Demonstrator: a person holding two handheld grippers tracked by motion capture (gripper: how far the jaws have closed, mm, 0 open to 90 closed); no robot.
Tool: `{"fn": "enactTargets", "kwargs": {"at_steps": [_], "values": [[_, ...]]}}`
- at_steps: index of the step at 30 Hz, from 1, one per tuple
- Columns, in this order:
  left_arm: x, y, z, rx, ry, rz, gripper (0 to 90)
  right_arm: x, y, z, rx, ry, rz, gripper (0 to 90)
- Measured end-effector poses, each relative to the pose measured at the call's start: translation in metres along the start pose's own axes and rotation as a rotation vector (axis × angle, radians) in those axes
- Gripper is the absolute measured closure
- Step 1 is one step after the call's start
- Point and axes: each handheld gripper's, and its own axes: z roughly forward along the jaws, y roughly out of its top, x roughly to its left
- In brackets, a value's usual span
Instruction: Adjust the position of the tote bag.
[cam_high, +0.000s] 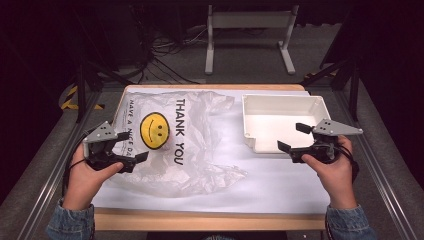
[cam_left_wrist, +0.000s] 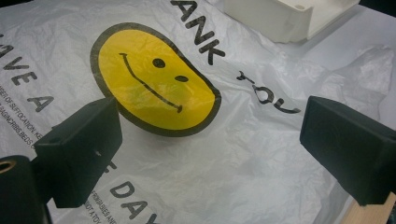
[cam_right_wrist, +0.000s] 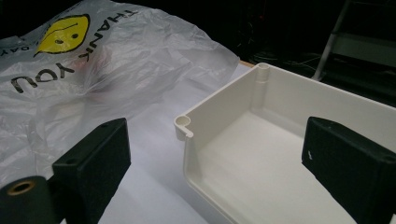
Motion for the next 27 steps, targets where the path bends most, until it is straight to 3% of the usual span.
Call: {"fn": "enactTargets", "kwargs": {"at_steps": [13, 27], "values": [[-0.025, 0.009, -0.008, -0.020, -0.042, 0.042, 8.4, 0.001, 0.000, 0.004, 0.009, 0.013, 0.007, 7.6], [-0.058, 0.020, 0.011, 0.014, -0.135, 0.142, 7.1, 0.001, -0.002, 0.004, 0.022, 0.021, 0.021, 6.3]]}}
